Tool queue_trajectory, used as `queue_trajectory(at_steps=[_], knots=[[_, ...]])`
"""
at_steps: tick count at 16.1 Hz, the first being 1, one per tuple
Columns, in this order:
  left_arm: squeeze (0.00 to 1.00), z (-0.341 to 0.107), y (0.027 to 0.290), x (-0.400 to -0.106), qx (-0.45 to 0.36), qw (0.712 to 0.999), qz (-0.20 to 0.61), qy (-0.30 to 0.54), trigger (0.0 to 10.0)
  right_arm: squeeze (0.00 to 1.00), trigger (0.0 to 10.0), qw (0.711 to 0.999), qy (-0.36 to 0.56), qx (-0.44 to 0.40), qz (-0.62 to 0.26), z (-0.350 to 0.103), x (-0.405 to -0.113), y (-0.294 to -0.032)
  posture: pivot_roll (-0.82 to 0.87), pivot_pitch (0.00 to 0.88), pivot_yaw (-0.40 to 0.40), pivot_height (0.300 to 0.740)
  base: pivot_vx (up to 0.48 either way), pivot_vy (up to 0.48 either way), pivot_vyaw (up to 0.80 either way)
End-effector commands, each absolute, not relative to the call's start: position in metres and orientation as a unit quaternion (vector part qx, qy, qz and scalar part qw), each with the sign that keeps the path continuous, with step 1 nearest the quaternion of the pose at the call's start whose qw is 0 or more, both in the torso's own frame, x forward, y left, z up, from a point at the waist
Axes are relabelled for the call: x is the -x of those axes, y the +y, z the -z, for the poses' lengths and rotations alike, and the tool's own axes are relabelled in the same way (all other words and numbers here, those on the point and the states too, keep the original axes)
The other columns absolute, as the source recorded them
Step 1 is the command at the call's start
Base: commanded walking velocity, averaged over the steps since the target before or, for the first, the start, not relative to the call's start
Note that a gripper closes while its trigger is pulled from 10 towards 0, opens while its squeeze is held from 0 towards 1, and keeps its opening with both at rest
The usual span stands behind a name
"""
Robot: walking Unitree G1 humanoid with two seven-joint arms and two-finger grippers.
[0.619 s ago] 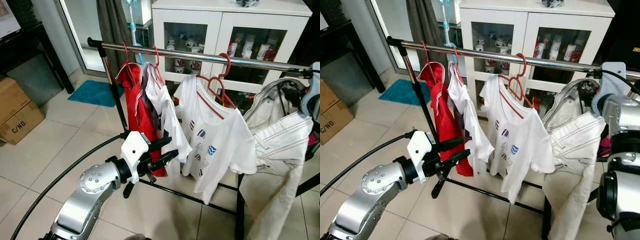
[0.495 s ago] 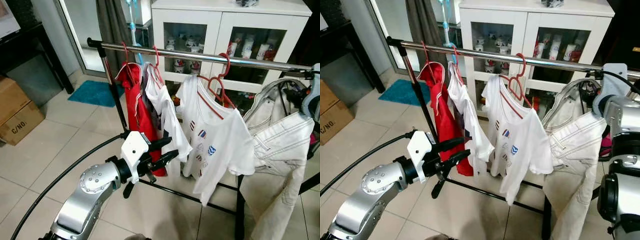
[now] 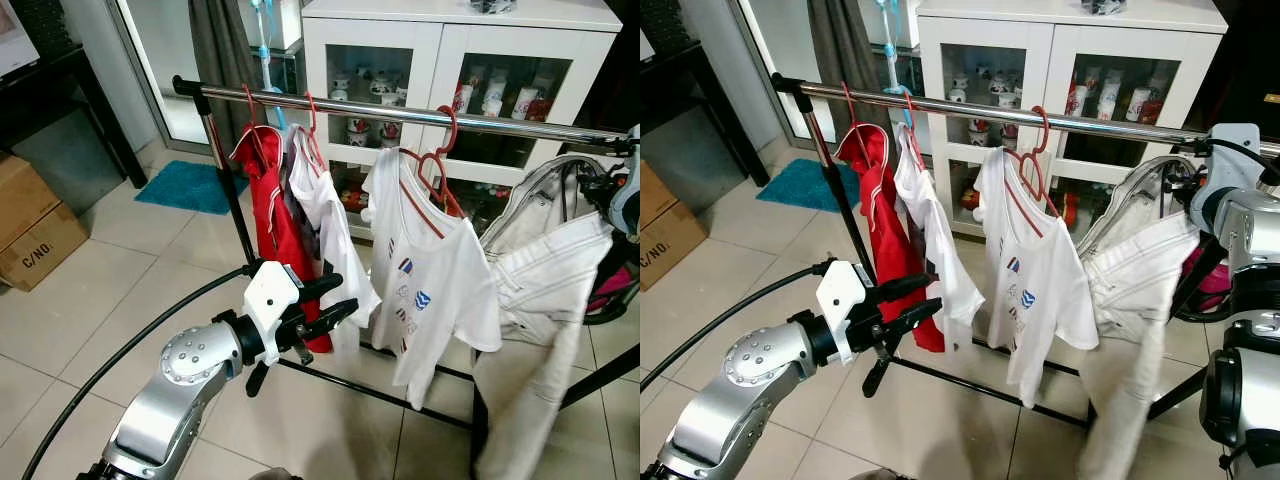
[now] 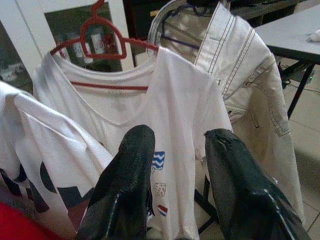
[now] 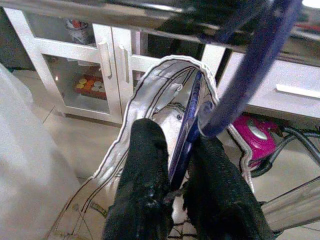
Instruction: Hang hanger
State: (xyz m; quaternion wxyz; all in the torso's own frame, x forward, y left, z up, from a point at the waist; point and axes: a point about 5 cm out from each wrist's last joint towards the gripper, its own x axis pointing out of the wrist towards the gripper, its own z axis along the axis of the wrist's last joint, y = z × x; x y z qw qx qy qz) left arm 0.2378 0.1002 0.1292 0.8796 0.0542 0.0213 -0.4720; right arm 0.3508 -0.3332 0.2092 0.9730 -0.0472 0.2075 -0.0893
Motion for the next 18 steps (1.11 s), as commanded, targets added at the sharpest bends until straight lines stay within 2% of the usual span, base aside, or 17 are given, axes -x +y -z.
queue_trajectory(at_steps=[1, 10, 12, 13, 18], knots=[[0.0, -0.129, 0.1, -0.24, -0.065, 0.88, 0.469, 0.025, 10.0, 0.0, 0.0, 0.974, 0.206, 0.051, 0.074, -0.211, -0.352, -0.329, -0.1, 0.0, 0.066, 0.74, 0.0, 0.0, 0.0], [0.0, -0.125, 0.1, -0.246, -0.081, 0.889, 0.449, 0.027, 10.0, 0.0, 0.0, 0.975, 0.206, 0.061, 0.061, -0.2, -0.355, -0.318, -0.11, 0.0, 0.066, 0.74, 0.0, 0.0, 0.0], [0.0, -0.124, 0.102, -0.249, -0.081, 0.899, 0.429, 0.029, 10.0, 0.0, 0.0, 0.98, 0.183, 0.059, 0.059, -0.205, -0.356, -0.317, -0.1, 0.0, 0.066, 0.74, 0.0, 0.0, 0.0], [0.0, -0.122, 0.105, -0.253, -0.079, 0.913, 0.4, 0.033, 10.0, 0.0, 0.0, 0.987, 0.138, 0.056, 0.062, -0.213, -0.355, -0.313, -0.1, 0.0, 0.068, 0.74, 0.0, 0.0, 0.0], [0.0, -0.125, 0.11, -0.256, -0.052, 0.928, 0.367, 0.027, 10.0, 0.0, 0.0, 0.99, 0.081, 0.093, 0.066, -0.23, -0.341, -0.305, -0.1, 0.0, 0.077, 0.74, 0.0, 0.0, 0.0]])
